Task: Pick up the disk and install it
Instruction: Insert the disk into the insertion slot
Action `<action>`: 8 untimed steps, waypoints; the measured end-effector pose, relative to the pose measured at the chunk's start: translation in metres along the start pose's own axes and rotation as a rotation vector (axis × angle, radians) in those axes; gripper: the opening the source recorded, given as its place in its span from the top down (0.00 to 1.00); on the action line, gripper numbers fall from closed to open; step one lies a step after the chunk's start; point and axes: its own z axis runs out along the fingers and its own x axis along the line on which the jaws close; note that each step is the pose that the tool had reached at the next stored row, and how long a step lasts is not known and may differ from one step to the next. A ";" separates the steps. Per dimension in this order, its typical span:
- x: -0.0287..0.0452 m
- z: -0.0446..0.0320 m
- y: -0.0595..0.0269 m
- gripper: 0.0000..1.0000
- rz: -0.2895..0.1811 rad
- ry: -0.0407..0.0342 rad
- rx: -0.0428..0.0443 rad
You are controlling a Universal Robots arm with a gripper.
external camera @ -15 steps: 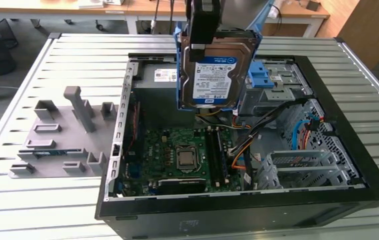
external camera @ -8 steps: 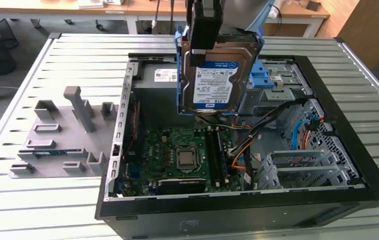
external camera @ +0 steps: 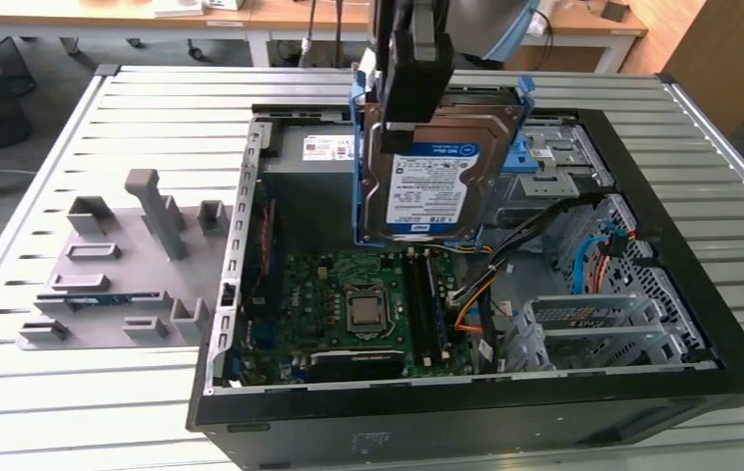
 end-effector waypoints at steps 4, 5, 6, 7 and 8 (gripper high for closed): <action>0.0004 0.0000 -0.0102 0.64 0.000 -0.0001 0.0000; 0.0009 0.0000 -0.0108 0.64 0.000 0.0000 -0.0001; 0.0020 0.0000 -0.0110 0.64 0.000 0.0001 0.0000; 0.0039 0.0001 -0.0111 0.64 0.000 0.0000 0.0000; 0.0064 0.0001 -0.0112 0.64 0.000 0.0001 -0.0001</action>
